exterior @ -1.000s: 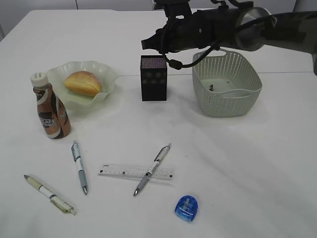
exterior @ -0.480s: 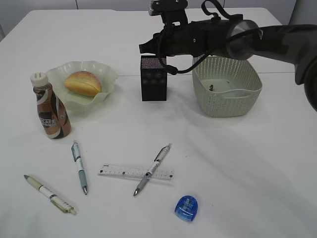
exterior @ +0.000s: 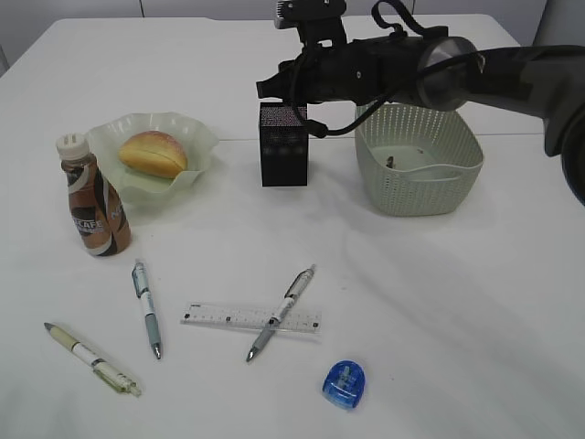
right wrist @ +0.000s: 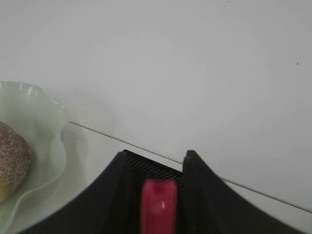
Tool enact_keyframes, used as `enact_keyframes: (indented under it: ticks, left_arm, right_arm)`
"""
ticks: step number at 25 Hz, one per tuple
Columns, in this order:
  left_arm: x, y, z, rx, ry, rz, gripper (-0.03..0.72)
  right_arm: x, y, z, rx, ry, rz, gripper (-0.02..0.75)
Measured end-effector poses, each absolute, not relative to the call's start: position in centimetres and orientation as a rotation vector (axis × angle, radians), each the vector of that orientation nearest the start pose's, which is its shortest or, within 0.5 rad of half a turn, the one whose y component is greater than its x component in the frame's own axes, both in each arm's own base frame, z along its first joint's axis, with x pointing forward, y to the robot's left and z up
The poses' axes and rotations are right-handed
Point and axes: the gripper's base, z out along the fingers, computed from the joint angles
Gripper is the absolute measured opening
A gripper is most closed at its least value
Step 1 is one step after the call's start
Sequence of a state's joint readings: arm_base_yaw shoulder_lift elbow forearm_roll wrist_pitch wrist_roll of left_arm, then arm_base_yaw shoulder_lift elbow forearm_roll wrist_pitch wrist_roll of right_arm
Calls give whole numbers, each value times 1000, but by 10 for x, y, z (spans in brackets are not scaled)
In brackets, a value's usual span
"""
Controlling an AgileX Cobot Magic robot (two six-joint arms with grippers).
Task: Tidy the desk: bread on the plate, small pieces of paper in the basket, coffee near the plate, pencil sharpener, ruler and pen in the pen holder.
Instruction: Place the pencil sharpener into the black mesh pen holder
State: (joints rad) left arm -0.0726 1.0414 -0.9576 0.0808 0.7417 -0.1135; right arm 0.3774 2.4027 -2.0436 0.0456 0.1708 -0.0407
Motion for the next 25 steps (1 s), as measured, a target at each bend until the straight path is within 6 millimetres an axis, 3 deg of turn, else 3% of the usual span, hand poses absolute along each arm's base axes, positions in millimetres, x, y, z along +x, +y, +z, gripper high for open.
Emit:
enact_keyframes:
  ticks: [15,17,25]
  left_arm:
    - [209,-10,348,-7,2305,-2,386]
    - [209,-10,348,-7,2305,-2,386]
    - [208,-11,348,-16,2306,-23,386]
  right_arm:
    - [523,209,203,-386,2033,252,322]
    - [520,208,214,-396,2082,252,322]
    - [489,199,287,-449,2276,255,322]
